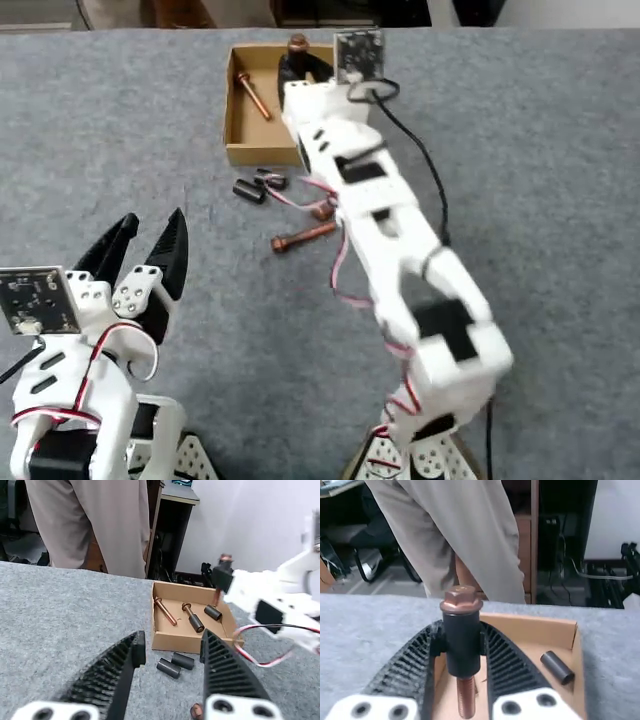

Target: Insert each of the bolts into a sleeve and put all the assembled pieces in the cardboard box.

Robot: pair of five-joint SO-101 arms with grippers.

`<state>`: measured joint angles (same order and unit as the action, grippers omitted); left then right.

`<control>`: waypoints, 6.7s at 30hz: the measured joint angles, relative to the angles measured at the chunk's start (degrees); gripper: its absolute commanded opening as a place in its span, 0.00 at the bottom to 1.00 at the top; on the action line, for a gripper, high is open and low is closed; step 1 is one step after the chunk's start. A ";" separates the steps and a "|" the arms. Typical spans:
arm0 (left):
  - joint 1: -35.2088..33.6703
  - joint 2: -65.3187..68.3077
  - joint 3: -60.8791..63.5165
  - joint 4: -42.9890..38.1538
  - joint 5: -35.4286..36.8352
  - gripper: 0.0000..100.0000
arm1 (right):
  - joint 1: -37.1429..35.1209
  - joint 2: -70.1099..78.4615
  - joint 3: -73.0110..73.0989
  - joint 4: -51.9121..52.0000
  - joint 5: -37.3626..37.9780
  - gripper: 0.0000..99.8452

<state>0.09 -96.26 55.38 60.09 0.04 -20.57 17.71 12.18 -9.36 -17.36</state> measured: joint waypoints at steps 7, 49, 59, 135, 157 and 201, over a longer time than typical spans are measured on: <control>0.00 -0.09 0.00 0.00 0.00 0.19 | 0.00 13.45 -15.91 9.85 0.00 0.26; 10.29 70.33 -35.34 15.03 42.90 0.19 | 10.11 -16.88 -24.26 110.24 13.10 0.03; 20.40 88.53 -48.70 24.26 44.31 0.19 | 21.27 -20.57 -15.47 107.52 20.75 0.03; 16.18 157.27 -113.14 39.74 65.14 0.02 | 26.46 -7.30 -14.07 97.49 20.84 0.03; 5.36 155.96 -112.62 40.00 -3.52 0.02 | 26.46 -7.30 -14.07 97.49 20.84 0.03; 2.20 148.84 -100.13 40.00 -45.36 0.02 | 23.21 -7.30 -14.07 97.49 20.84 0.03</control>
<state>2.29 52.57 -44.75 100.09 -45.32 2.64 10.42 -1.89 88.13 3.47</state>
